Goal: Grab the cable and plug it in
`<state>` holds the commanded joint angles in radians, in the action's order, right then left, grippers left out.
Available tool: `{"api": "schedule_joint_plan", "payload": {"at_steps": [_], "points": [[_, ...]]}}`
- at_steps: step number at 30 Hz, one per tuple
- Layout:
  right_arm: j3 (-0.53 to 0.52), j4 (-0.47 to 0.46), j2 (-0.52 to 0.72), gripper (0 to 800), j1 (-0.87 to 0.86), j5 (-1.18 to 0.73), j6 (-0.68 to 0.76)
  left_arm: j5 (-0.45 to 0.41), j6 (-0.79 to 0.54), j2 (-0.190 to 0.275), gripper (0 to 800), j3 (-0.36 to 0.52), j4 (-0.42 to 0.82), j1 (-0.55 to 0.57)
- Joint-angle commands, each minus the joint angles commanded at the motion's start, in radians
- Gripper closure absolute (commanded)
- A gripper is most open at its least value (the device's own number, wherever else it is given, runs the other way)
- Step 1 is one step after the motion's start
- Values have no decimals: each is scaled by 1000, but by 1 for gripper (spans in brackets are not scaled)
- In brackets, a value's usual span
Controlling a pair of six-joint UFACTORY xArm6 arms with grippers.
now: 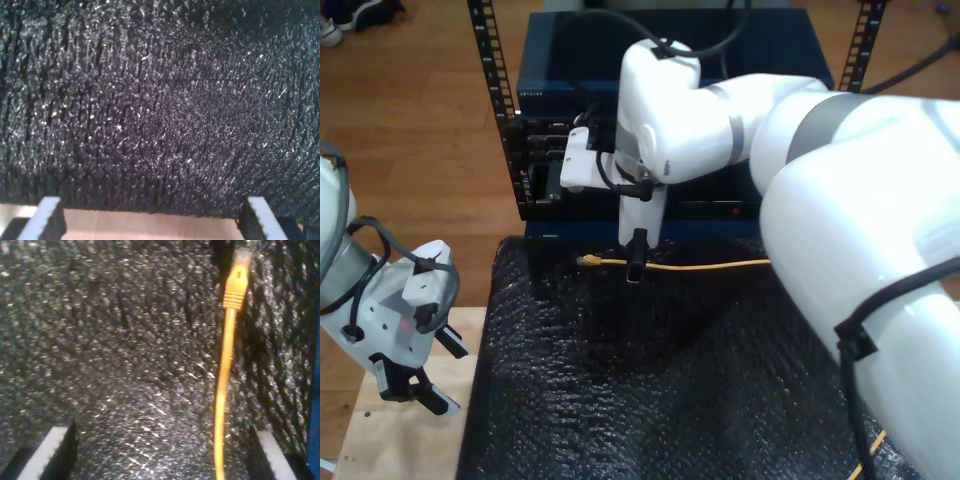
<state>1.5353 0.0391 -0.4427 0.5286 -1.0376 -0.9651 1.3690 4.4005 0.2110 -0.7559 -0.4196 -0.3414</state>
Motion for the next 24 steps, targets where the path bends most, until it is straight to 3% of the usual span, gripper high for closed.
{"api": "schedule_joint_plan", "payload": {"at_steps": [13, 24], "points": [[144, -17, -150, 28, 37, 18, 92, 0, 2, -6, 0, 0, 0, 0], [229, -115, -226, 39, 61, 17, 206, 2, 2, -8, 0, 0, 0, 0]]}}
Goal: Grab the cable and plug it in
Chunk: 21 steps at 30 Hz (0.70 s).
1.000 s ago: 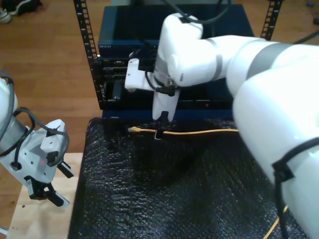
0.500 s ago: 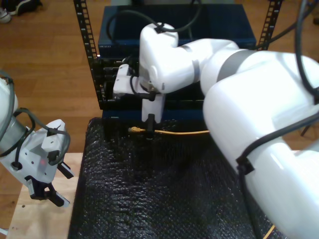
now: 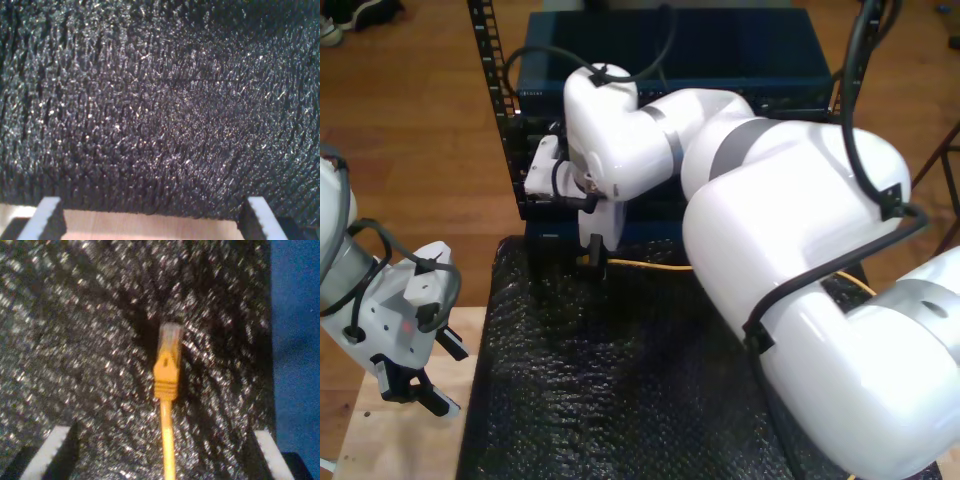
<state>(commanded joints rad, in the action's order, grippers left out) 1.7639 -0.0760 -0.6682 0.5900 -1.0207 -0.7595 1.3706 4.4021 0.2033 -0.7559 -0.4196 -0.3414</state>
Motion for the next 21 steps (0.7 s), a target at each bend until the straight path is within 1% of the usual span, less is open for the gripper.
{"api": "schedule_joint_plan", "payload": {"at_steps": [5, 7, 13, 16, 21], "points": [[15, 0, -17, 50, 2, 0, 0, 0, 0, 0, 0, 0, 0, 0], [23, -2, -26, 84, 2, 0, 0, 0, 0, 0, 0, 0, 0, 0], [28, -3, -38, 131, 6, 0, 0, 0, 0, -2, 0, 0, 0, 0], [28, -3, -38, 188, 6, 2, 2, 0, 0, -2, 0, 0, 0, 0], [26, -3, -40, 223, 12, 2, 3, 0, 0, -2, 0, 0, 0, 0]]}}
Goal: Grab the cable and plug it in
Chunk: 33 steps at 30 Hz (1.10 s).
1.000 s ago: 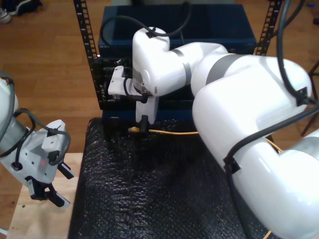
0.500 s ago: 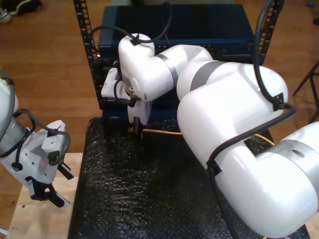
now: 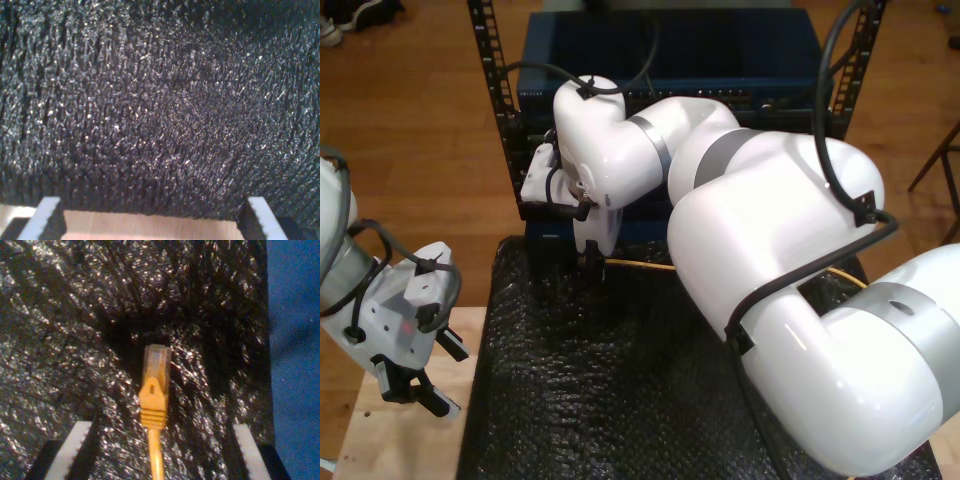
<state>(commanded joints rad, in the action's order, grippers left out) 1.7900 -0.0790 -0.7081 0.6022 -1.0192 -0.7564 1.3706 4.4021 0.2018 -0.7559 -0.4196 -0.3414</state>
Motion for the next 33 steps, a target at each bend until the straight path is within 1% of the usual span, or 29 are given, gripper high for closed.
{"api": "schedule_joint_plan", "payload": {"at_steps": [8, 13, 17, 21, 23, 25, 28, 33], "points": [[2, -20, -6, 333, 14, 5, 0, 0, 0, 0, 0, 0, 0, 0], [0, -28, -9, 352, 18, 8, 2, 0, -2, 0, 0, 0, 0, 0], [0, -48, -12, 395, 23, 8, 2, 0, 0, -2, 0, 0, 0, 0], [2, -51, -12, 404, 23, 8, 2, 0, -2, -5, 0, 0, 0, 0], [6, -51, -12, 440, 23, 8, 2, 0, -2, -5, 0, -2, 0, -2], [12, -52, -12, 443, 23, 8, 2, 0, -2, -5, 0, -2, 0, -2], [14, -52, -12, 492, 23, 8, 2, 0, -2, -6, 0, -2, 0, 0], [14, -52, -12, 509, 23, 8, 2, 0, -2, -9, 0, -6, 0, 0]]}}
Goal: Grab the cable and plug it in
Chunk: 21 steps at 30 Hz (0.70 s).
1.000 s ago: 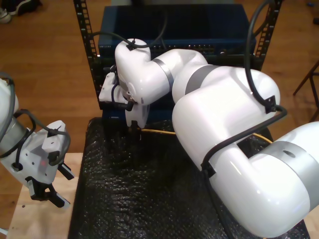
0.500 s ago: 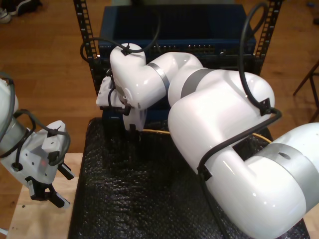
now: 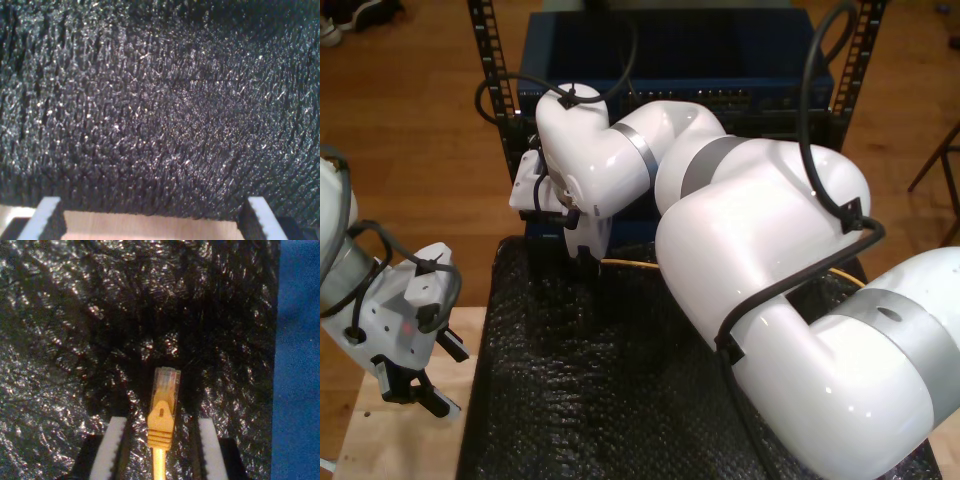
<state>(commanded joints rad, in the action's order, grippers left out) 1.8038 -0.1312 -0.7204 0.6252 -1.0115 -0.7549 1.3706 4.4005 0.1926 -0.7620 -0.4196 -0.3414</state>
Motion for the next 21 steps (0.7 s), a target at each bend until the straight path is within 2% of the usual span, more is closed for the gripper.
{"api": "schedule_joint_plan", "payload": {"at_steps": [12, 21], "points": [[-3, -34, 0, 607, 6, 0, 12, 0, 0, -3, 0, -3, 0, 0], [-5, -63, 0, 641, 11, -2, 32, 0, 0, -2, 0, -3, 0, 0]]}}
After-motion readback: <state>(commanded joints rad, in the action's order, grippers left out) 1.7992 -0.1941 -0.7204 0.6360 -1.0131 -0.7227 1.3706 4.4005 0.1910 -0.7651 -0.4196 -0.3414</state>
